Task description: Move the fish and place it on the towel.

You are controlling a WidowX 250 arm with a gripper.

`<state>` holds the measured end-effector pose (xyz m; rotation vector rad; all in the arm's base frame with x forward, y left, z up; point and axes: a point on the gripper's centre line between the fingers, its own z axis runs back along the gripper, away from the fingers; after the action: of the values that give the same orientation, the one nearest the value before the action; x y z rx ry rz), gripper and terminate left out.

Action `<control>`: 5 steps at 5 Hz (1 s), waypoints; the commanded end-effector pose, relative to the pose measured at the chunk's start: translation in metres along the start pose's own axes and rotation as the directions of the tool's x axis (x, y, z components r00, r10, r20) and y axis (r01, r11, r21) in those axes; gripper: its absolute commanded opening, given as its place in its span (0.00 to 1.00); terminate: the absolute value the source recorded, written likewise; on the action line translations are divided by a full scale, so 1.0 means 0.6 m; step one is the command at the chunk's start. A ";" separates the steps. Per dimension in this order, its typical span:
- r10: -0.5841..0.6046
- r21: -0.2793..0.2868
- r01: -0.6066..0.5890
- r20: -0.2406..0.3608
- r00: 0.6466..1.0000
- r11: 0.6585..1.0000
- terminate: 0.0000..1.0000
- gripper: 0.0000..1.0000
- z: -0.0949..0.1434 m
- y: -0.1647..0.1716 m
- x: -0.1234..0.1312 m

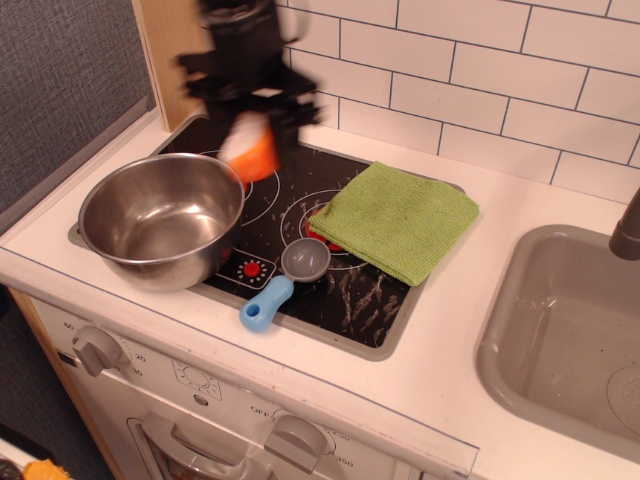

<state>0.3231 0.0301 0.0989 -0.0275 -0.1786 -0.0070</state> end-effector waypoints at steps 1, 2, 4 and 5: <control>-0.093 -0.002 0.093 -0.013 0.996 0.996 0.00 0.00 -0.021 -0.109 0.073; -0.093 0.030 0.094 -0.051 0.994 0.995 0.00 0.00 -0.053 -0.111 0.074; -0.110 0.033 0.112 -0.075 0.991 0.993 0.00 1.00 -0.059 -0.108 0.067; -0.108 0.023 0.109 -0.035 0.993 0.994 0.00 1.00 -0.033 -0.106 0.063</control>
<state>0.3640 -0.0354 0.0625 0.0035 -0.0739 -0.1155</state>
